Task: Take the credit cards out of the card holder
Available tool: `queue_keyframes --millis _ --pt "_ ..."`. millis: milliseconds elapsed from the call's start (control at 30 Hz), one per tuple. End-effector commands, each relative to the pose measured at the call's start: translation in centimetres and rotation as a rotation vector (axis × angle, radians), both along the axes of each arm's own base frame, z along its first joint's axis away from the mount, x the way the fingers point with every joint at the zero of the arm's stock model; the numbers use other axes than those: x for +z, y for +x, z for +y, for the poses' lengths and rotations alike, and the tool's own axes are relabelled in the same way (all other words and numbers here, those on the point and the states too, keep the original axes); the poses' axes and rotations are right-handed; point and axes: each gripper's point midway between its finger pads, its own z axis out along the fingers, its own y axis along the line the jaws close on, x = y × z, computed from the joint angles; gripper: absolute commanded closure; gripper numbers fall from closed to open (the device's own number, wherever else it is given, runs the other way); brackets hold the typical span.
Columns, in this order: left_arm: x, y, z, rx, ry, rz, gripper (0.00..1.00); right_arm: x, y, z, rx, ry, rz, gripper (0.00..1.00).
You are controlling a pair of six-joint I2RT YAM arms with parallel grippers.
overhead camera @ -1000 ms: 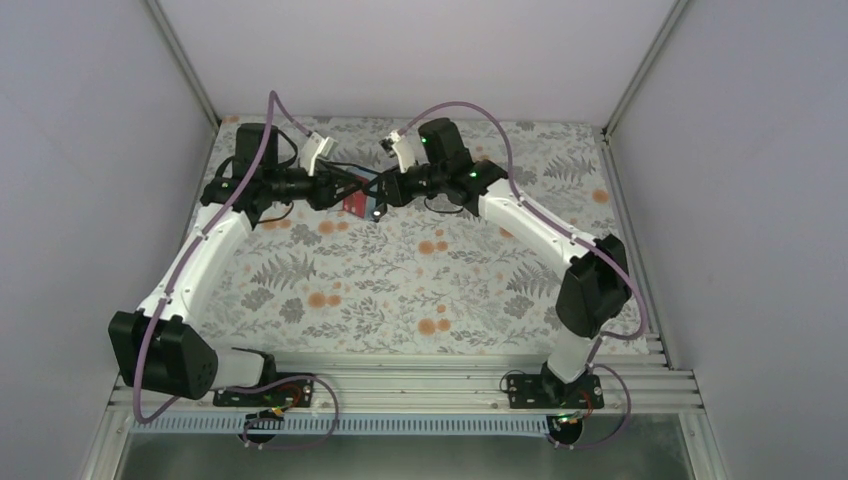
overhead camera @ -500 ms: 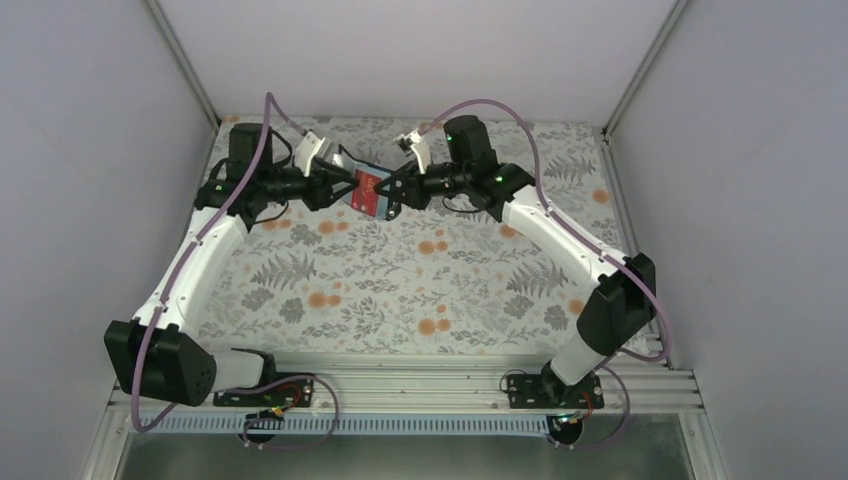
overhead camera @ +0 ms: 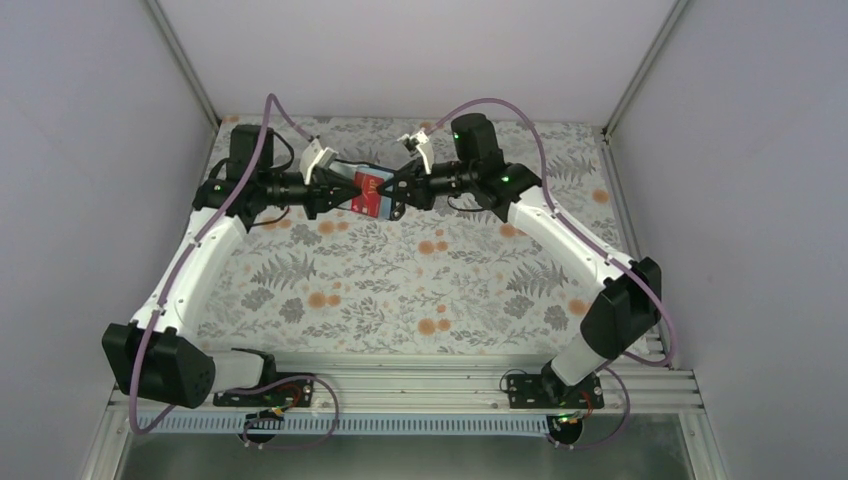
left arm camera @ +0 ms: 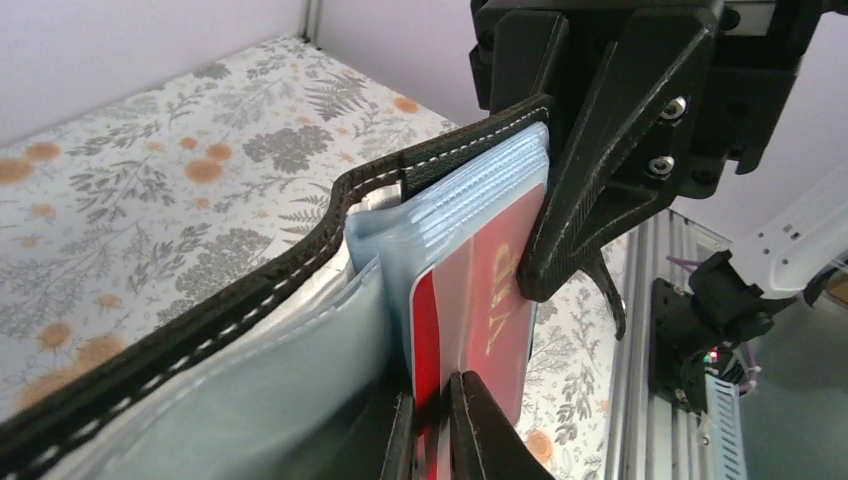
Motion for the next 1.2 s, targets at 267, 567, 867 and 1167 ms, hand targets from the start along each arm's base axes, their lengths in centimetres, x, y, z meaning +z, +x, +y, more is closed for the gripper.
queue_keyframes --millis 267,567,867,1167 --pt "4.2 -4.5 -1.2 -0.227 -0.146 -0.022 0.98 4.0 -2.6 0.5 0.155 0.148 -0.163 0.68" --pt "4.9 -4.6 -0.4 -0.221 -0.171 -0.034 0.98 3.3 -3.5 0.3 0.189 0.161 -0.162 0.55" --pt "4.9 -4.3 0.1 -0.201 -0.168 -0.04 0.98 2.3 -4.3 0.0 0.217 0.165 -0.153 0.55" --pt "4.5 -4.1 0.3 -0.189 -0.162 -0.038 0.86 2.7 -4.3 -0.3 0.218 0.168 -0.179 0.96"
